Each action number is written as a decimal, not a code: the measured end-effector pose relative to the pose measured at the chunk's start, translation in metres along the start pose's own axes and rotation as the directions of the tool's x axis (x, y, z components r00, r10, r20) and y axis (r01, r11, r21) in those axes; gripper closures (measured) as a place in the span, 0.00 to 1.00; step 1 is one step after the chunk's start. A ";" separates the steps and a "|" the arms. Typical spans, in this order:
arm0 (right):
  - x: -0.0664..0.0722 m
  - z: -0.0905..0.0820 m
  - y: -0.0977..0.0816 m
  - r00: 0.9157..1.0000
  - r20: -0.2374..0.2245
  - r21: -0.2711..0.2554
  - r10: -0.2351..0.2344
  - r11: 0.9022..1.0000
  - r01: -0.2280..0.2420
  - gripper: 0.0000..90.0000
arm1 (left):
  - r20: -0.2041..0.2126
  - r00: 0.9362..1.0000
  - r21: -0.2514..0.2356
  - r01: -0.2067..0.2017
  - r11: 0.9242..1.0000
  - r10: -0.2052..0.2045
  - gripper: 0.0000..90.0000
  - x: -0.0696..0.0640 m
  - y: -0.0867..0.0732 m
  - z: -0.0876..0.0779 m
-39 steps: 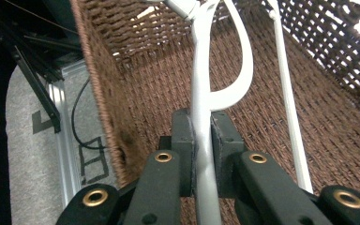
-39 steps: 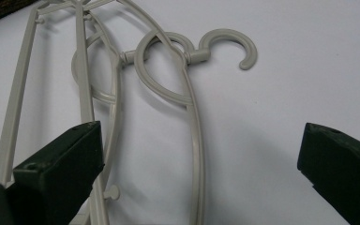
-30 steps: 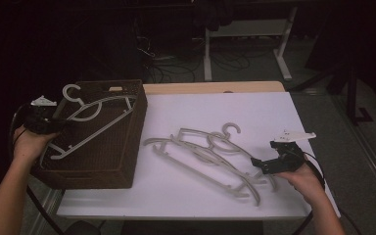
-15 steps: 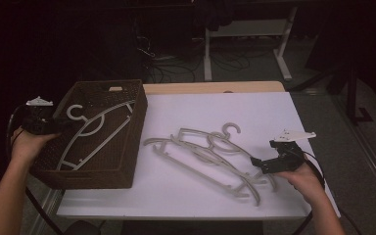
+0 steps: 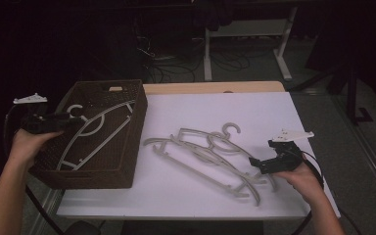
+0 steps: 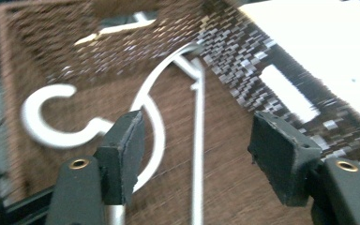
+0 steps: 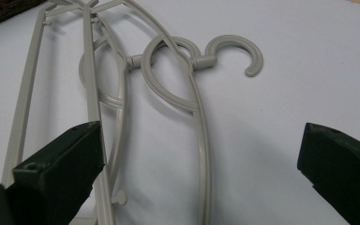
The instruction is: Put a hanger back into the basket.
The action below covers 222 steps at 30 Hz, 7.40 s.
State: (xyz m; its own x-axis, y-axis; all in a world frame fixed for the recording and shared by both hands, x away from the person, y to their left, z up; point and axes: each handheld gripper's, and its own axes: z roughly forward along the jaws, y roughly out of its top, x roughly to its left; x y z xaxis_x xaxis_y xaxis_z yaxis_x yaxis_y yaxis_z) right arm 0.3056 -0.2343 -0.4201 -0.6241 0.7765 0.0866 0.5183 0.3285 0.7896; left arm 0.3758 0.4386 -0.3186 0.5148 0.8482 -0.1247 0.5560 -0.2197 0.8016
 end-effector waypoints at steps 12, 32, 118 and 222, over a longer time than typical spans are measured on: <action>0.000 0.002 0.000 1.000 -0.004 0.008 -0.005 1.000 0.005 0.00 | 0.152 0.987 -0.052 -0.050 0.997 0.057 0.30 -0.054 0.023 0.018; 0.002 0.005 0.000 1.000 -0.013 0.038 -0.011 0.999 0.011 0.01 | 0.388 0.909 -0.098 -0.127 0.987 0.155 0.25 -0.177 0.048 0.080; -0.003 0.004 -0.004 1.000 -0.019 0.038 -0.005 0.999 0.006 0.01 | 0.380 0.844 0.237 -0.483 0.843 0.378 0.61 -0.243 0.034 0.272; -0.005 0.004 -0.006 1.000 -0.006 0.024 0.011 1.000 -0.011 0.01 | -0.013 0.977 0.090 -0.209 0.974 0.211 0.92 -0.071 0.071 0.022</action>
State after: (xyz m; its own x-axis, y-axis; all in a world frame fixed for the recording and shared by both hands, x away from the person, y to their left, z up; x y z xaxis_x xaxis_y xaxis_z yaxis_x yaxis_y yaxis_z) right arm 0.3075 -0.2378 -0.4278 -0.6219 0.7767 0.0993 0.5392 0.3329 0.7736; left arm 0.3933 0.3526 -0.2657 0.6124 0.7886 0.0549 0.4921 -0.4346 0.7543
